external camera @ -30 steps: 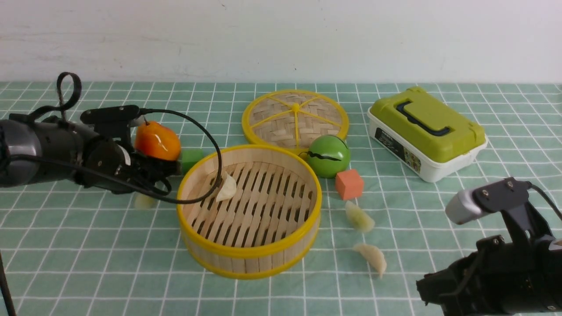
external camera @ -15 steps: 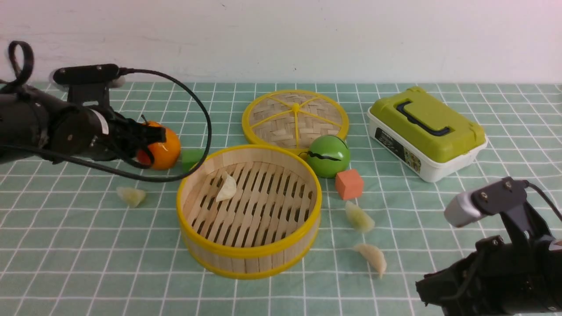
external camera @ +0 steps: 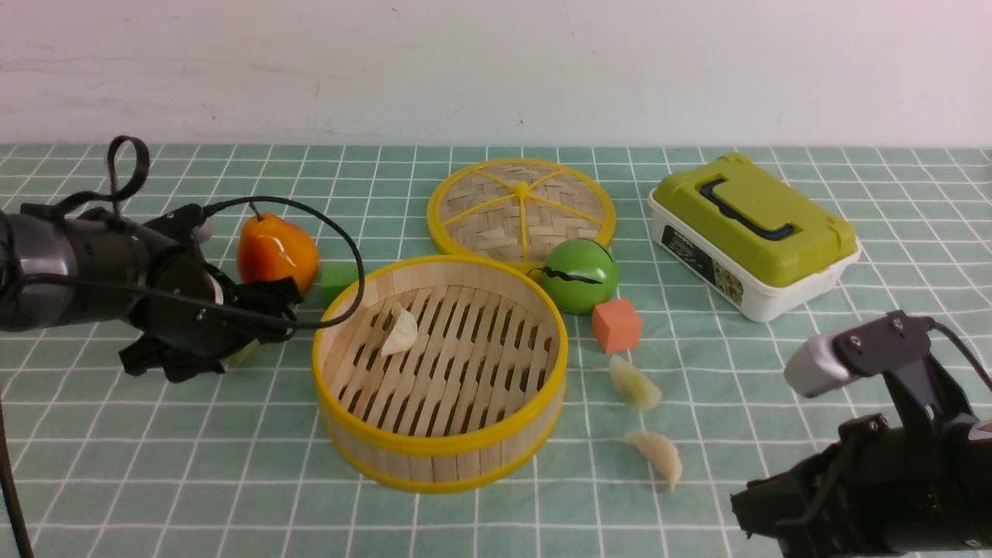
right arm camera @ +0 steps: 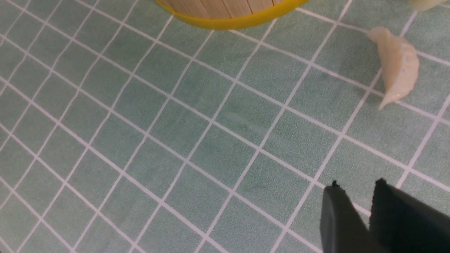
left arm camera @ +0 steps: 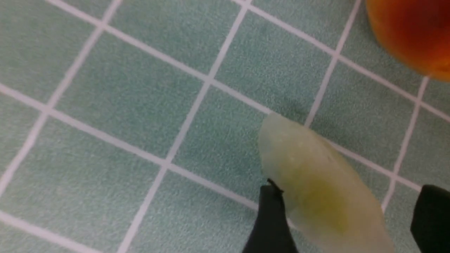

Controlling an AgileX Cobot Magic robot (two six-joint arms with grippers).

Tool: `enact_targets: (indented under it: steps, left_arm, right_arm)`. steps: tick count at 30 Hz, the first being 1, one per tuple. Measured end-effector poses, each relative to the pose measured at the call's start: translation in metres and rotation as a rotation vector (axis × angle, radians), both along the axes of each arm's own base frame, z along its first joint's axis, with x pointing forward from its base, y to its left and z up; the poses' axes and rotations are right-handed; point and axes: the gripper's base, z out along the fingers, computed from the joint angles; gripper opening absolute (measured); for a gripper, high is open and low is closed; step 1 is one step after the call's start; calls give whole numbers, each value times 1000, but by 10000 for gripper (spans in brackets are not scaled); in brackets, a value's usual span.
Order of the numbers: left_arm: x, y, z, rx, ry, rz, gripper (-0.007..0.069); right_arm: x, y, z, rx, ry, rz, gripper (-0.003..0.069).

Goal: Put the dumplings into the steamer on the table with the blue tablecloth.
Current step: 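Reach for and grasp a dumpling on the table with the left gripper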

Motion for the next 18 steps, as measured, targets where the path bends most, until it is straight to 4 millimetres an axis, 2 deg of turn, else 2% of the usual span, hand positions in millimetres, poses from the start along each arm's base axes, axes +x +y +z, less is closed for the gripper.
enact_targets:
  steps: [9, 15, 18]
  left_arm:
    - [-2, 5, -1, 125, 32, -68, 452]
    - [-11, 11, 26, 170, 23, -53, 369]
    - [-9, 12, 41, 172, -16, -48, 341]
  right_arm:
    - [0, 0, 0, 0, 0, 0, 150]
    - [0, 0, 0, 0, -2, -2, 159]
    - [1, 0, 0, -2, -7, -5, 162]
